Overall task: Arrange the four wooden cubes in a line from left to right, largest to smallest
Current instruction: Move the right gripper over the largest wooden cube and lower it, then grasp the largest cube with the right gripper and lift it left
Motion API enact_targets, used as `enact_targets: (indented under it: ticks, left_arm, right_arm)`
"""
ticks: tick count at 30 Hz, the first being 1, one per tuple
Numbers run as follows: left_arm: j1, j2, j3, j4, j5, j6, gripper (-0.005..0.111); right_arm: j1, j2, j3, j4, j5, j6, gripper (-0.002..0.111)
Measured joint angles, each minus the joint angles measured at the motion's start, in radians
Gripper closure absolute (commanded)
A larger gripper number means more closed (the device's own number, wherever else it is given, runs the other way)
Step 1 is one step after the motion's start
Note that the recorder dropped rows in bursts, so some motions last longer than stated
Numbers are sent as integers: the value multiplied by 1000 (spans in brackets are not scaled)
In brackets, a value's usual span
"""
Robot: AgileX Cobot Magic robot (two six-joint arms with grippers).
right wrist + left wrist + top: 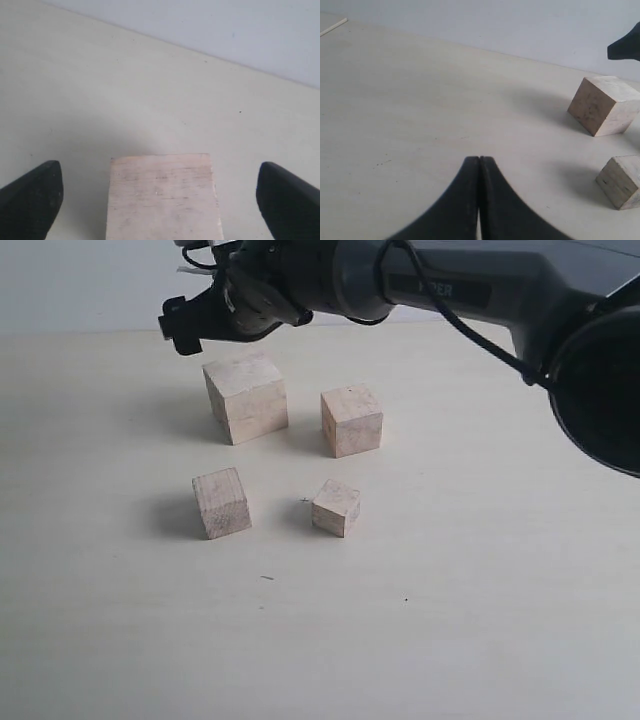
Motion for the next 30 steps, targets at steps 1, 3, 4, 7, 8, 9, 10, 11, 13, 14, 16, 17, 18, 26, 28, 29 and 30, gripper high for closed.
enact_targets:
  ticks: [1, 3, 4, 7, 8, 9, 10, 11, 13, 14, 16, 17, 18, 26, 28, 29, 30]
  left_arm:
    - [0, 0, 0, 0, 0, 0, 107]
    - [0, 0, 0, 0, 0, 0, 107]
    - [0, 0, 0, 0, 0, 0, 107]
    - [0, 0, 0, 0, 0, 0, 107]
    - [0, 0, 0, 0, 0, 0, 107]
    - [0, 0, 0, 0, 0, 0, 107]
    - [0, 0, 0, 0, 0, 0, 107]
    - [0, 0, 0, 0, 0, 0, 107]
    - [0, 0, 0, 0, 0, 0, 107]
    - [0, 0, 0, 0, 0, 0, 107]
    - [0, 0, 0, 0, 0, 0, 107]
    - [0, 0, 0, 0, 0, 0, 107]
    - [0, 0, 0, 0, 0, 0, 107]
    - [0, 0, 0, 0, 0, 0, 107]
    - [0, 0, 0, 0, 0, 0, 107]
    - [0, 0, 0, 0, 0, 0, 107]
    - [0, 0, 0, 0, 0, 0, 107]
  right_arm:
    - [0, -3, 0, 0, 15, 0, 9]
    - [0, 2, 0, 11, 66, 0, 9]
    - [0, 11, 0, 34, 82, -10, 9]
    - [0, 30, 0, 102, 94, -86, 9]
    - [0, 34, 0, 124, 96, -123, 9]
    - [0, 34, 0, 134, 96, -138, 9]
    - [0, 34, 0, 134, 96, -144, 9]
    - [0, 34, 0, 136, 96, -148, 9]
    - [0, 34, 0, 136, 86, -152, 9]
    - [0, 34, 0, 136, 79, -152, 9]
    - [0, 37, 0, 136, 61, -154, 9]
    - [0, 44, 0, 136, 56, -154, 9]
    - [0, 48, 0, 136, 52, -154, 9]
    - [-2, 97, 0, 123, 39, -157, 9]
    - [-4, 103, 0, 119, 34, -157, 10]
    - [-4, 107, 0, 120, 34, -157, 11]
    - [-4, 108, 0, 120, 32, -157, 13]
